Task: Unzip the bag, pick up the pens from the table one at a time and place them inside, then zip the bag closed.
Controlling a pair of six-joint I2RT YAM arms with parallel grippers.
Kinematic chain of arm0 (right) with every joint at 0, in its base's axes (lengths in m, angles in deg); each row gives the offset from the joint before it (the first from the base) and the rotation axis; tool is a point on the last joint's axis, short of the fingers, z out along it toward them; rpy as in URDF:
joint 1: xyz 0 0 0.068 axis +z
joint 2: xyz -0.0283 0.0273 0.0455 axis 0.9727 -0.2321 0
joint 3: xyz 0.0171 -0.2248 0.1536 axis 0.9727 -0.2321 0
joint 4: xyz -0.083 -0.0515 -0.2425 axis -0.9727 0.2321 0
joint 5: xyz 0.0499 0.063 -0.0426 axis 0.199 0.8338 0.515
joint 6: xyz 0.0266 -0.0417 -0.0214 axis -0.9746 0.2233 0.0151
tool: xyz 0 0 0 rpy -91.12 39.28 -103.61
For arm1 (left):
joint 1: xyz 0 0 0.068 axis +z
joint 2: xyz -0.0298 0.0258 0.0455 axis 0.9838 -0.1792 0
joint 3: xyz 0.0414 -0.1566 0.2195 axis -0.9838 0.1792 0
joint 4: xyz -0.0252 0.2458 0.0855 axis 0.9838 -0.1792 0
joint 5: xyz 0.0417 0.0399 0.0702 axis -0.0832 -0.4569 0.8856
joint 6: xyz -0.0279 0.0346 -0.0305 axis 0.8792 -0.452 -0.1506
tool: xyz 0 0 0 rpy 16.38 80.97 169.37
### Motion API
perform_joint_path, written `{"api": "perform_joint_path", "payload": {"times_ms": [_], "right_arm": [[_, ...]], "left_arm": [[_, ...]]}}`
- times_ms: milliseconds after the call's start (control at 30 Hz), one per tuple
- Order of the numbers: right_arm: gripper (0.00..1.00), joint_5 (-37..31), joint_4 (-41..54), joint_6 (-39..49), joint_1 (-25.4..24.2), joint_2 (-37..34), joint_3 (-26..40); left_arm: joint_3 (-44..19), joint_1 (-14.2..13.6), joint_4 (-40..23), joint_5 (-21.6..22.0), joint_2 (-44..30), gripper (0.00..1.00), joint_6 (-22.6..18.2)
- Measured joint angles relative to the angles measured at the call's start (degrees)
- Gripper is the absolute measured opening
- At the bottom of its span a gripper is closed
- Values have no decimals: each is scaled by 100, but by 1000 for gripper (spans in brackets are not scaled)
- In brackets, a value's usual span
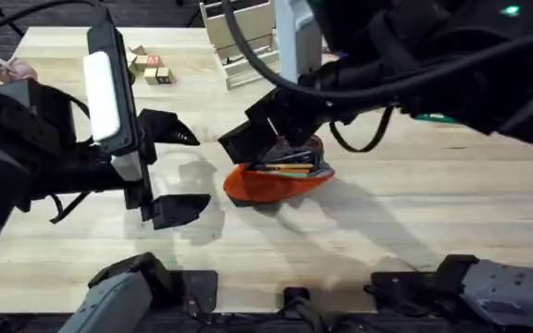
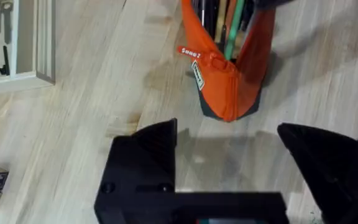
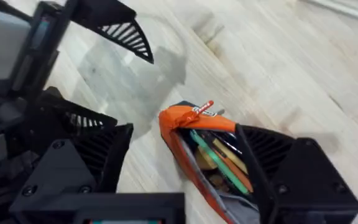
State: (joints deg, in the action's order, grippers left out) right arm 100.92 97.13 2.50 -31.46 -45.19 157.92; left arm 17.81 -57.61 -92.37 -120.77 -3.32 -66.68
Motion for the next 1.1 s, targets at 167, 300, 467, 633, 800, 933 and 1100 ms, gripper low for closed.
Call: {"api": "perform_joint_path", "payload": {"times_ms": [167, 300, 467, 633, 800, 933, 1100], "right_arm": [[998, -57, -9, -52, 47, -89, 0], [998, -59, -49, -67, 47, -91, 0], [998, -59, -167, -67, 49, -228, 7], [998, -62, -429, -67, 49, -619, 9], [998, -62, -538, -67, 49, -902, 9], [998, -54, -626, -59, 49, -1120, 9], [998, -33, -643, -34, 49, -1450, 9]], "left_arm": [[0, 0, 0, 0, 0, 993, 0], [0, 0, 0, 0, 0, 993, 0], [0, 0, 0, 0, 0, 993, 0], [0, 0, 0, 0, 0, 993, 0], [0, 0, 0, 0, 0, 993, 0], [0, 0, 0, 0, 0, 993, 0], [0, 0, 0, 0, 0, 993, 0]]}}
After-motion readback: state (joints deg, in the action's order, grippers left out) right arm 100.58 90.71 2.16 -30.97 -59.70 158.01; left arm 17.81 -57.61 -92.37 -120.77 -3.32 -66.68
